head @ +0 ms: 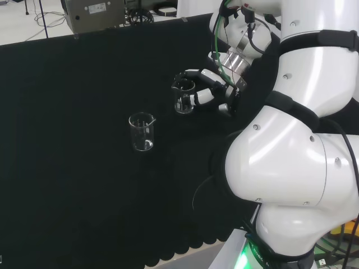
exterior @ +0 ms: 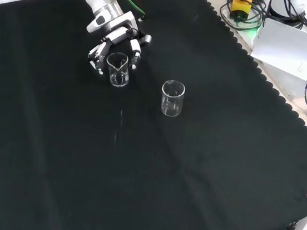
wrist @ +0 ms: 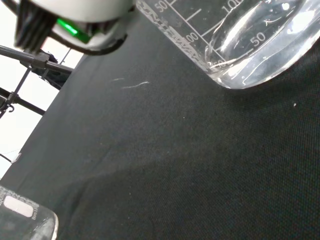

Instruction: Pick up the beaker on the right.

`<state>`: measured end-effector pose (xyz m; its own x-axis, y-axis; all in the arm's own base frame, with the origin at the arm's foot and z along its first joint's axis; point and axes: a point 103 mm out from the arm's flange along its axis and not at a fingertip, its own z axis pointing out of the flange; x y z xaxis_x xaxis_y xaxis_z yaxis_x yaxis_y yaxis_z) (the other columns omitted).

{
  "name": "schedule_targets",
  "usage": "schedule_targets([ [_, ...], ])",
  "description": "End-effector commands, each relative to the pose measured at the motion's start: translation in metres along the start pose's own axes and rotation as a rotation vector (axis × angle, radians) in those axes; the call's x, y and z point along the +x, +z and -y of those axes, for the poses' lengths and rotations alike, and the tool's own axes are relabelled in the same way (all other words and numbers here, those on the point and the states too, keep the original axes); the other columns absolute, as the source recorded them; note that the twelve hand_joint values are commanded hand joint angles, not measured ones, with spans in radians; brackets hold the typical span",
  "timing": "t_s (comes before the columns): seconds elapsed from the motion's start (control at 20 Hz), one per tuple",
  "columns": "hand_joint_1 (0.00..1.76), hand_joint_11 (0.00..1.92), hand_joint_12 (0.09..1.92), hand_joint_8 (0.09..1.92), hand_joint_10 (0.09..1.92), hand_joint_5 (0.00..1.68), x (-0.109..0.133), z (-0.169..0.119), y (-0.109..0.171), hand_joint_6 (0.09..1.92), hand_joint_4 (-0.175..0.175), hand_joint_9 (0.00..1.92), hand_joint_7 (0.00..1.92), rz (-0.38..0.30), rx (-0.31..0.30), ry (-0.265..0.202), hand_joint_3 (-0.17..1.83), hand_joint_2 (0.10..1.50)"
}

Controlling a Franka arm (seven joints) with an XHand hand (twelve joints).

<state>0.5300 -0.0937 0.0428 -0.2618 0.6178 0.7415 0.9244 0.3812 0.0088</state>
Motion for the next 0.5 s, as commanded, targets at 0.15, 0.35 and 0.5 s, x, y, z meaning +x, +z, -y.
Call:
schedule_targets([
  [0.15,0.97,0.14,1.39,0.75,0.6,0.43,-0.0004,-0.0033,0.0059,0.64,-0.069,0.65,0.5,0.007,0.006,0.01,0.6,0.51],
  [0.35,0.97,0.14,1.39,0.75,0.6,0.43,-0.0007,-0.0043,0.0065,0.65,-0.069,0.65,0.5,0.006,0.0,0.009,0.6,0.51],
  [0.5,0.99,0.17,1.38,0.74,0.59,0.48,-0.0002,-0.0059,0.0065,0.71,-0.062,0.68,0.55,0.004,-0.007,0.013,0.61,0.52],
])
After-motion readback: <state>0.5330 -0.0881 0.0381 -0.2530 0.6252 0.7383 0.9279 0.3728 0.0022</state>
